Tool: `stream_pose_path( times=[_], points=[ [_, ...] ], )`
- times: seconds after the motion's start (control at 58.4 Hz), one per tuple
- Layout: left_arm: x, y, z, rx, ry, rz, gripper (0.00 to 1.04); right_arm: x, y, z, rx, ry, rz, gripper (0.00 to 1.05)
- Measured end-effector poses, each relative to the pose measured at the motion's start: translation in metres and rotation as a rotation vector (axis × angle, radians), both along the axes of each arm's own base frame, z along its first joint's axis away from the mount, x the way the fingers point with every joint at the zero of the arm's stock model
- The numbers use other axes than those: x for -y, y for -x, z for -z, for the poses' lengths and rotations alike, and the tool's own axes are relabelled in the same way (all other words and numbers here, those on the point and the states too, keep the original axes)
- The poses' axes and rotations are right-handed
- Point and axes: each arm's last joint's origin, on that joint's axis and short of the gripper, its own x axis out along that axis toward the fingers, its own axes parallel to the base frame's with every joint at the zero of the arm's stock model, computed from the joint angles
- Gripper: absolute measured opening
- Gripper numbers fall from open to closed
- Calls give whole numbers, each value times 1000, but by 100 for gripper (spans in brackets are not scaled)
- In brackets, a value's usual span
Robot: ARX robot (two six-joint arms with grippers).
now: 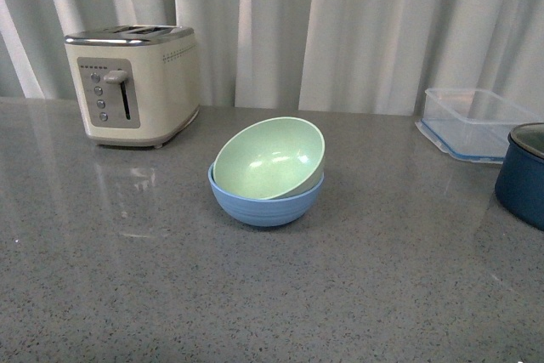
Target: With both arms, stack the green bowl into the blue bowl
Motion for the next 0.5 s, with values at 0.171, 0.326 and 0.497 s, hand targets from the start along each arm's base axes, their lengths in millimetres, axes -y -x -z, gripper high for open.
stream_pose_path(
  times=[0.171, 0.326, 0.497],
  points=[
    [0, 0, 0, 0, 0, 0, 98, 0, 5, -1, 5, 0, 0, 1],
    [0, 0, 0, 0, 0, 0, 98, 0, 8, -1, 5, 0, 0, 1],
    [0, 0, 0, 0, 0, 0, 98, 0, 12, -1, 6, 0, 0, 1]
  ],
)
